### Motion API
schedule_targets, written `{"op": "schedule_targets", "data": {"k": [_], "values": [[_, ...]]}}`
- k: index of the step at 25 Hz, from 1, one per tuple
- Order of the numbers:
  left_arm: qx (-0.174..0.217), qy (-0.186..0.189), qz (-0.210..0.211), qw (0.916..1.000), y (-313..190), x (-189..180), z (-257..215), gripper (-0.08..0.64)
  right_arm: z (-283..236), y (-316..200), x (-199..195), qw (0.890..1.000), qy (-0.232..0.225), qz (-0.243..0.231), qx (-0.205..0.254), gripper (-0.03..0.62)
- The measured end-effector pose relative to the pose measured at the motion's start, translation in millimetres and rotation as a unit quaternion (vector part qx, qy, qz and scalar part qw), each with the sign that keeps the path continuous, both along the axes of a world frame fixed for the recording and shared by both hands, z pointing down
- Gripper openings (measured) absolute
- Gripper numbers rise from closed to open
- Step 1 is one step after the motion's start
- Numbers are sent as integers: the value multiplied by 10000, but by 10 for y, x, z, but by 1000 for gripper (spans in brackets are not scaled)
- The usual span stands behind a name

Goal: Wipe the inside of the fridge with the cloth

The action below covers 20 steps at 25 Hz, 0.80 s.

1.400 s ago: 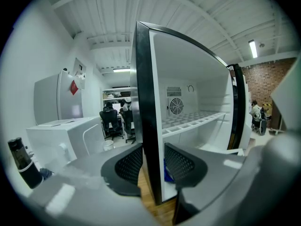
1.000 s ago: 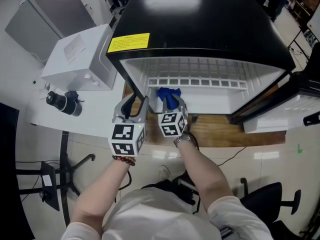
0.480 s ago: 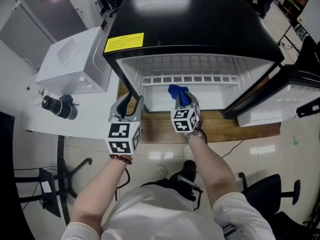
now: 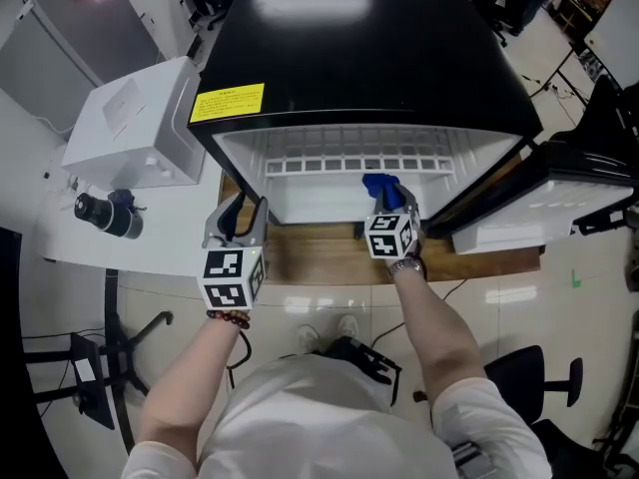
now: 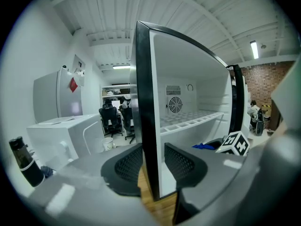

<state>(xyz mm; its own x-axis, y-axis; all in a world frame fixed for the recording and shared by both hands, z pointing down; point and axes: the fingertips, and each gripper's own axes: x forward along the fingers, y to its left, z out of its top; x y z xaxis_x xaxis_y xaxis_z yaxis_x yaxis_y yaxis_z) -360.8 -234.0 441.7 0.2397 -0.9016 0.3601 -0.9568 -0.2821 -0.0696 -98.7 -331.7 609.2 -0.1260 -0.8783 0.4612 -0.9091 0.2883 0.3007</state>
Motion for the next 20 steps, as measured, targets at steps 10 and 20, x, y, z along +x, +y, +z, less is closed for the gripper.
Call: {"op": "schedule_targets", "data": {"k": [10,20], "values": [[-86,-90,-447,9989,-14,0,7,138,13,-24,381,9994,16,254,-227,78],[-67,-120,-683,9976,-24,9,16,138,-459,197,-135,9961,-764,-395,177,77]]}}
